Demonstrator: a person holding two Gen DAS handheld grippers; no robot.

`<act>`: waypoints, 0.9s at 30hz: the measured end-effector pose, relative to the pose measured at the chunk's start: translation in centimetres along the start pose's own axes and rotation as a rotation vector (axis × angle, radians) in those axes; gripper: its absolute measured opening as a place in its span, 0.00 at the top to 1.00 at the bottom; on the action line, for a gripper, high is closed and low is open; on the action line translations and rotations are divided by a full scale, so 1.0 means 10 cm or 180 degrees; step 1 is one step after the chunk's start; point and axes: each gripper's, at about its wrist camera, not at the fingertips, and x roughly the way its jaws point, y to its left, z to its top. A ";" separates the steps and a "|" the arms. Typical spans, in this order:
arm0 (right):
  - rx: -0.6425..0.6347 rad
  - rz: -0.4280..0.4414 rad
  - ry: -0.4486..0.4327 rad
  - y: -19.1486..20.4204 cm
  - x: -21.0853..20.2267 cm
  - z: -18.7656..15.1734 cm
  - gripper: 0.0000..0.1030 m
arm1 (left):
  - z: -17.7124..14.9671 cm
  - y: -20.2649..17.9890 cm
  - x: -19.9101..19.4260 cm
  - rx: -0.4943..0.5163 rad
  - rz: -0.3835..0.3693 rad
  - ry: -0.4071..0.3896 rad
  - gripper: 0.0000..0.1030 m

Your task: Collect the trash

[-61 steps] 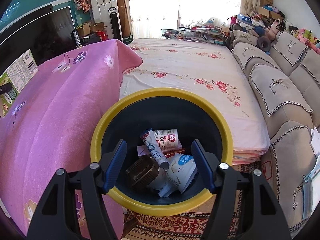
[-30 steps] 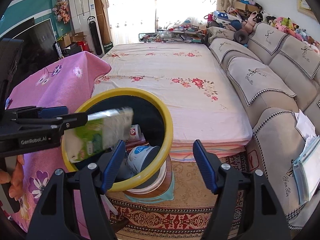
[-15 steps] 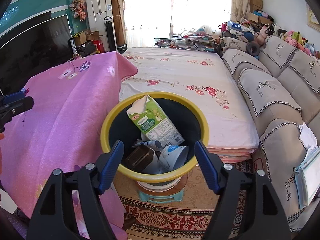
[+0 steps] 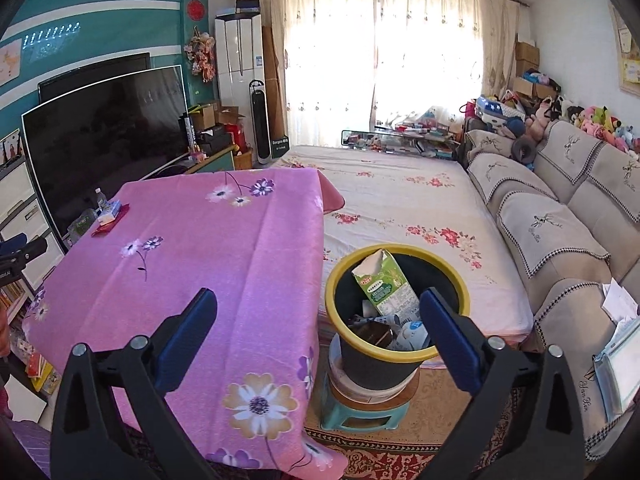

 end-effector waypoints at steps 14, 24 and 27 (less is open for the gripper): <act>-0.0070 0.0011 -0.0303 0.63 -0.52 -0.06 0.06 | -0.47 0.77 -0.74 -0.0391 0.0169 -0.0139 0.04; -0.0010 0.0016 -0.0298 0.62 -0.49 -0.08 0.06 | -0.37 0.61 -0.82 -0.0318 0.0206 -0.0223 0.04; -0.0014 0.0026 -0.0281 0.60 -0.46 -0.10 0.06 | -0.34 0.55 -0.80 -0.0293 0.0193 -0.0206 0.04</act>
